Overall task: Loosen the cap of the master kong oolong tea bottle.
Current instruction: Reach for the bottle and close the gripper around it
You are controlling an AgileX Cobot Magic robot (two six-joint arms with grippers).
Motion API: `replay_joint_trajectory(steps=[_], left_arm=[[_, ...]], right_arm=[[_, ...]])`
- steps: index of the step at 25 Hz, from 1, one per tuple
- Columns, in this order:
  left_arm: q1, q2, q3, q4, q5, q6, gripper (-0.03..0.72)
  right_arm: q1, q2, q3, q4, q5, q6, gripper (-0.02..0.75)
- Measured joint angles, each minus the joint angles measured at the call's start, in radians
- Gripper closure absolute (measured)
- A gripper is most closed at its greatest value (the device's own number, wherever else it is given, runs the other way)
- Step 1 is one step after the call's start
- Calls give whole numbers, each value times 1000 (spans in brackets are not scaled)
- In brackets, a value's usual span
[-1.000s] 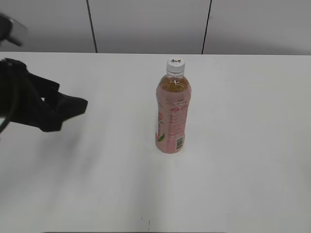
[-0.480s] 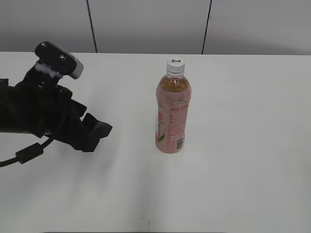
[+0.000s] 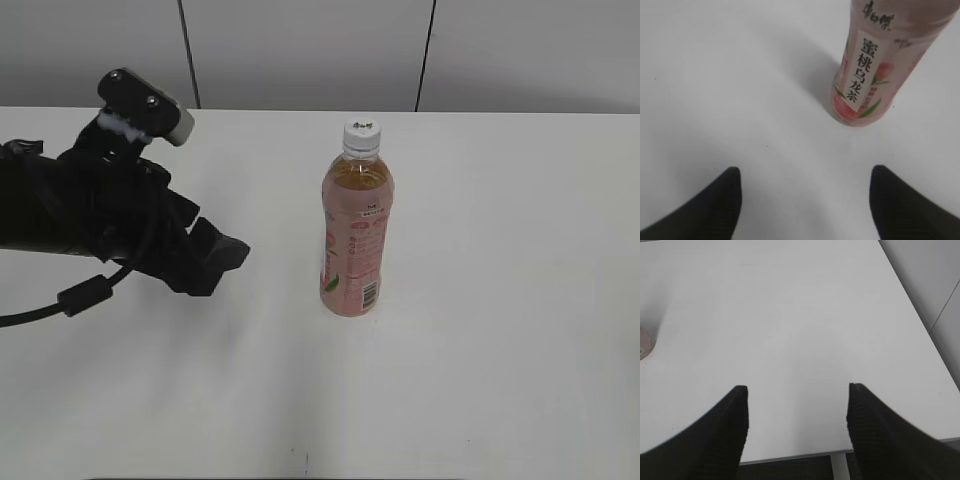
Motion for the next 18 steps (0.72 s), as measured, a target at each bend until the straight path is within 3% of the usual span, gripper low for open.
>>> replay_joint_trajectory(steps=[11, 14, 18], left_arm=[[0, 0, 0, -15, 32, -13, 200], [0, 0, 0, 98, 23, -149, 200], [0, 0, 0, 431, -47, -537, 200]], right_arm=[[0, 0, 0, 0, 0, 0, 265], [0, 0, 0, 0, 0, 0, 265], [0, 0, 0, 0, 0, 0, 265]])
